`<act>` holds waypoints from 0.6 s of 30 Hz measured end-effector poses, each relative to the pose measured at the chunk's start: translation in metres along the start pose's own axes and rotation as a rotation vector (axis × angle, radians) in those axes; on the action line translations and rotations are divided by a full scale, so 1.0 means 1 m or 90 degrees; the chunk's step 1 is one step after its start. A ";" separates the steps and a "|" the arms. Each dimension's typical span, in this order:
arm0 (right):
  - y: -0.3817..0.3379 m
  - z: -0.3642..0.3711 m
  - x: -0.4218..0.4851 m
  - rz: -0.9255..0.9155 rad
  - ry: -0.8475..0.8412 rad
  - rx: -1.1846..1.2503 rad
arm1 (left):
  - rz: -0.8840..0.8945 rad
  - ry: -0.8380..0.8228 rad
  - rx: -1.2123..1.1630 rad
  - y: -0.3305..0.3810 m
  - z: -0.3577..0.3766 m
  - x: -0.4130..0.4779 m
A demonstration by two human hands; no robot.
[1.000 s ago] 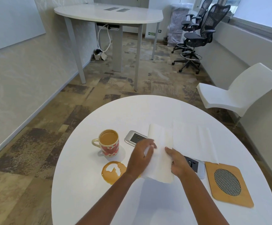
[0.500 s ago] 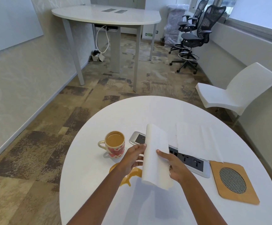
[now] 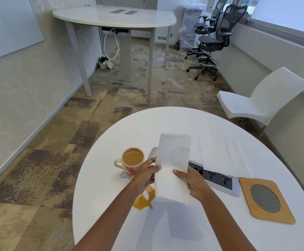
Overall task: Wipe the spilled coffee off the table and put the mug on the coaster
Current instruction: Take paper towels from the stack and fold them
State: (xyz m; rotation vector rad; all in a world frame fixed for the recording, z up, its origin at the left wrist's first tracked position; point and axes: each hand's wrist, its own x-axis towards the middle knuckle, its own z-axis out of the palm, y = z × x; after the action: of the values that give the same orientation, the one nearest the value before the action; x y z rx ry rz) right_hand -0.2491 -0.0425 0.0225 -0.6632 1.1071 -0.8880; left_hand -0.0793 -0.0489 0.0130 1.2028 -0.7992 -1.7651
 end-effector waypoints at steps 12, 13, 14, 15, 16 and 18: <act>-0.006 0.007 0.006 -0.002 0.108 -0.048 | 0.077 -0.009 0.177 0.011 -0.017 0.009; -0.006 0.007 0.007 0.004 0.107 -0.040 | 0.081 -0.004 0.186 0.011 -0.017 0.010; -0.005 0.007 0.007 0.011 0.108 -0.038 | 0.081 0.003 0.187 0.012 -0.016 0.010; -0.005 0.007 0.007 0.010 0.111 -0.043 | 0.079 0.012 0.181 0.013 -0.015 0.010; -0.004 0.007 0.007 0.005 0.114 -0.044 | 0.074 0.020 0.168 0.013 -0.014 0.010; -0.003 0.007 0.006 -0.009 0.115 -0.011 | 0.071 0.020 0.146 0.012 -0.013 0.010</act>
State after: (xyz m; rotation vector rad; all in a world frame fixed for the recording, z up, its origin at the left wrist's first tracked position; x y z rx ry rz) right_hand -0.2421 -0.0494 0.0241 -0.6134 1.2738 -0.9659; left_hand -0.0657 -0.0634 0.0150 1.3038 -1.0510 -1.5919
